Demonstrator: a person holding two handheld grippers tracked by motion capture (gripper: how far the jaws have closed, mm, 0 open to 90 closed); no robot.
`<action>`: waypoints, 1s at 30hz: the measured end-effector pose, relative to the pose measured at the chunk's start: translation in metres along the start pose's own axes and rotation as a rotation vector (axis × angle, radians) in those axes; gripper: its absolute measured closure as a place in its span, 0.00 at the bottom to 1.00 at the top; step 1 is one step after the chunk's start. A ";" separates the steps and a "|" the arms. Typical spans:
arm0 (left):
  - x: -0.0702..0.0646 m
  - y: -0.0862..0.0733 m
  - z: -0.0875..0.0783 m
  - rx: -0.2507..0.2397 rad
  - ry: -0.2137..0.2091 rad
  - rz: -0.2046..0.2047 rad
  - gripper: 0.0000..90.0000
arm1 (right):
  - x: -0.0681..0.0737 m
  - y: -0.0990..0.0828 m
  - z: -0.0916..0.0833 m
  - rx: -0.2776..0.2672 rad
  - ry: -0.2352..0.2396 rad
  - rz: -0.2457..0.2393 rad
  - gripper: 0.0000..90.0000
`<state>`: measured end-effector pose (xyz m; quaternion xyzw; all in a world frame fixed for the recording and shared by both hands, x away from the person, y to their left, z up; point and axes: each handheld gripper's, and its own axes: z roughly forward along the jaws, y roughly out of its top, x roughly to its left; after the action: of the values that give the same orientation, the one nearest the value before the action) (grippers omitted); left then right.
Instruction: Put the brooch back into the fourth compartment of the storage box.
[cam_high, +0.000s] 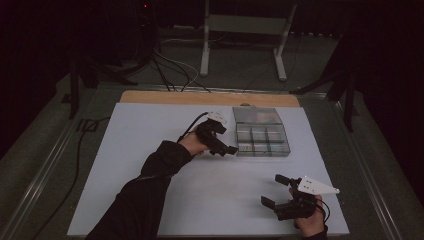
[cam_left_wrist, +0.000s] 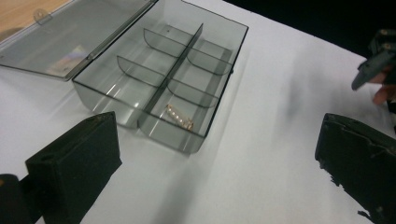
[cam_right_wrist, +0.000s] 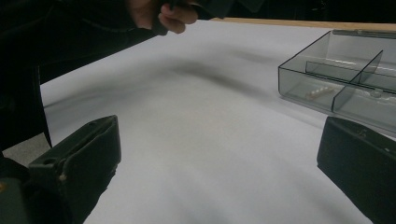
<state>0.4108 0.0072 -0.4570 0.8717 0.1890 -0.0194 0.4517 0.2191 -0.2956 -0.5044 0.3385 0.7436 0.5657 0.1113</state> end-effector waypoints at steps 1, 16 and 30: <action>0.000 -0.002 -0.003 -0.008 0.005 0.001 0.01 | 0.000 0.000 0.000 0.000 -0.001 0.000 0.00; 0.001 -0.040 -0.056 -0.030 -0.017 -0.041 0.01 | 0.000 0.000 0.002 0.007 0.002 -0.004 0.00; -0.007 -0.083 -0.105 -0.075 0.042 -0.071 0.01 | 0.000 0.000 0.003 0.005 0.006 0.004 0.00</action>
<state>0.3607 0.1315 -0.4586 0.8472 0.2298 -0.0097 0.4789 0.2209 -0.2937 -0.5055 0.3383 0.7448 0.5651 0.1071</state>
